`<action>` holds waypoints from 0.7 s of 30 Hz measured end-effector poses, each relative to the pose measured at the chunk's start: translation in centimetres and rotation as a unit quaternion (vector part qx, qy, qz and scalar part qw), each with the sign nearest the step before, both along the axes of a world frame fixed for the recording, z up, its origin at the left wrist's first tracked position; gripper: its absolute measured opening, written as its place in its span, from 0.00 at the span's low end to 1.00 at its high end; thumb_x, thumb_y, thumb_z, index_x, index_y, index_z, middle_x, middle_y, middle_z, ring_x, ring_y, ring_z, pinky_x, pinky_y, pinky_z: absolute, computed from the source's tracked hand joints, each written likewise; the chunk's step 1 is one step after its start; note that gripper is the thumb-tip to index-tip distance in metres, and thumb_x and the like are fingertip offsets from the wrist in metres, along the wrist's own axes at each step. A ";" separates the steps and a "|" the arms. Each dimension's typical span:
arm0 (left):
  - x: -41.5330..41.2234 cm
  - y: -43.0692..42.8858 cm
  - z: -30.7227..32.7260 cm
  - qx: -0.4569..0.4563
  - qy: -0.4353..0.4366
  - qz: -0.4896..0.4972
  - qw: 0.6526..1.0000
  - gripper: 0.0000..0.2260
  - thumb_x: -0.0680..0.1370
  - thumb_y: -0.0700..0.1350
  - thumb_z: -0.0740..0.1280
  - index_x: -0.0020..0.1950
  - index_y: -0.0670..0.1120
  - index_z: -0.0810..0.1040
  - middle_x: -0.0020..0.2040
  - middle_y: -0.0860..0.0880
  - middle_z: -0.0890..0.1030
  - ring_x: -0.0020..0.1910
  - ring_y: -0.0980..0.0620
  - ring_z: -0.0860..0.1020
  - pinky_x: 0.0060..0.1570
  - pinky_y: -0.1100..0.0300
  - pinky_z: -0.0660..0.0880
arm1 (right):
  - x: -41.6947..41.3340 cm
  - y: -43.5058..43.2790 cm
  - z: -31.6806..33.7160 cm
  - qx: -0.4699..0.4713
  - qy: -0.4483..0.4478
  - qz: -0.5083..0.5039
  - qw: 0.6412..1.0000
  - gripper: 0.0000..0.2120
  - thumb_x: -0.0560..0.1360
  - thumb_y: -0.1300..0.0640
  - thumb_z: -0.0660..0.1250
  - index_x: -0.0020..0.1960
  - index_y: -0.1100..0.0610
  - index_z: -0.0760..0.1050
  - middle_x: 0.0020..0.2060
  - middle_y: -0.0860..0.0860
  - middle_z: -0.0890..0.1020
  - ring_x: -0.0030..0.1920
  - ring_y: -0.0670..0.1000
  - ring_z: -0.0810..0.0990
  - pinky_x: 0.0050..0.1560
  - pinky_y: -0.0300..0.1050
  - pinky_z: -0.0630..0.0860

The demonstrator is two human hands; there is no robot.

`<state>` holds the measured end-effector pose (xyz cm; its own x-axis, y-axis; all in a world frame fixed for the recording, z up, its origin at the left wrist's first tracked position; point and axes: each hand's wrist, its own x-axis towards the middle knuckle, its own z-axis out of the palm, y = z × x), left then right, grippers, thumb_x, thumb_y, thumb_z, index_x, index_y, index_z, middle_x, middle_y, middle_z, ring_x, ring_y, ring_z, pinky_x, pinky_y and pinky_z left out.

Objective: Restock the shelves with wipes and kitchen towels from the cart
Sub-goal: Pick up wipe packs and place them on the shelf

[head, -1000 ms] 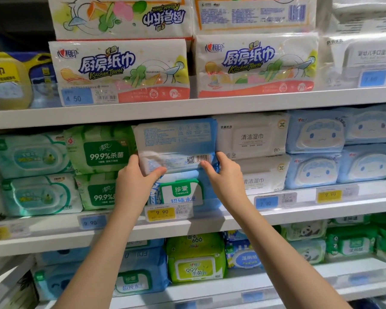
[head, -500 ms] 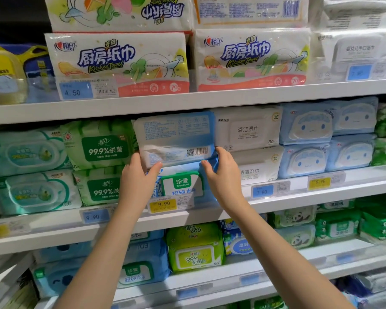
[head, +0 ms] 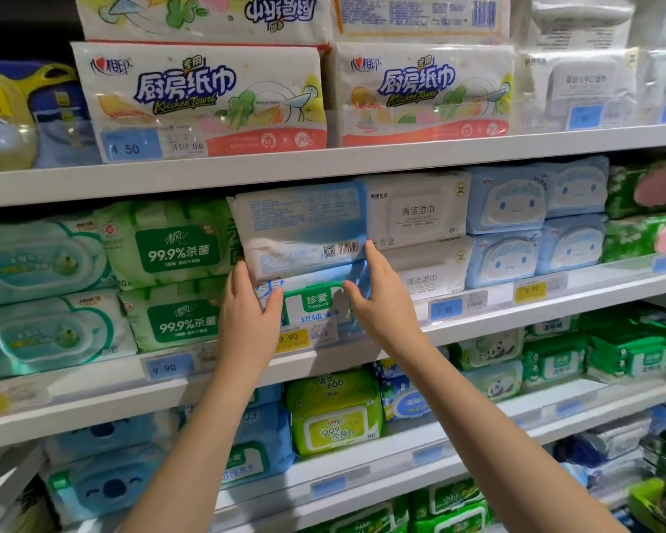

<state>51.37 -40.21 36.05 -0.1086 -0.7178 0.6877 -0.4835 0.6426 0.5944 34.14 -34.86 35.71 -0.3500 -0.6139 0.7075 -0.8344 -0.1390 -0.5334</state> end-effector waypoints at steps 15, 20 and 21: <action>-0.4 3.2 -0.4 -0.019 -0.002 0.074 0.997 0.26 0.79 0.47 0.63 0.75 0.40 0.61 0.74 0.43 0.60 0.72 0.45 0.61 0.70 0.50 0.59 | -2.0 4.6 0.9 0.060 -0.010 0.052 0.997 0.27 0.79 0.51 0.64 0.75 0.56 0.62 0.71 0.50 0.70 0.70 0.50 0.66 0.68 0.46 0.64; -4.3 8.3 -2.6 -0.089 0.019 0.024 0.996 0.15 0.78 0.40 0.64 0.64 0.38 0.74 0.63 0.41 0.72 0.64 0.44 0.70 0.64 0.54 0.63 | -5.8 10.6 -0.9 0.023 -0.071 0.076 0.994 0.18 0.78 0.54 0.65 0.67 0.57 0.72 0.61 0.49 0.78 0.61 0.45 0.75 0.62 0.41 0.71; -5.6 9.4 -3.1 -0.083 0.017 -0.004 0.996 0.13 0.78 0.39 0.64 0.62 0.39 0.75 0.60 0.43 0.73 0.61 0.45 0.71 0.62 0.58 0.63 | -6.9 12.2 -1.5 0.021 -0.077 0.075 0.994 0.16 0.78 0.55 0.65 0.65 0.57 0.74 0.59 0.48 0.79 0.59 0.44 0.76 0.61 0.40 0.72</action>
<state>45.73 -30.81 32.93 -0.0888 -0.5933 0.8001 -0.4587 0.7374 0.4959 27.27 -22.66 34.26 -0.3544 -0.6944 0.6262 -0.7145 -0.2309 -0.6604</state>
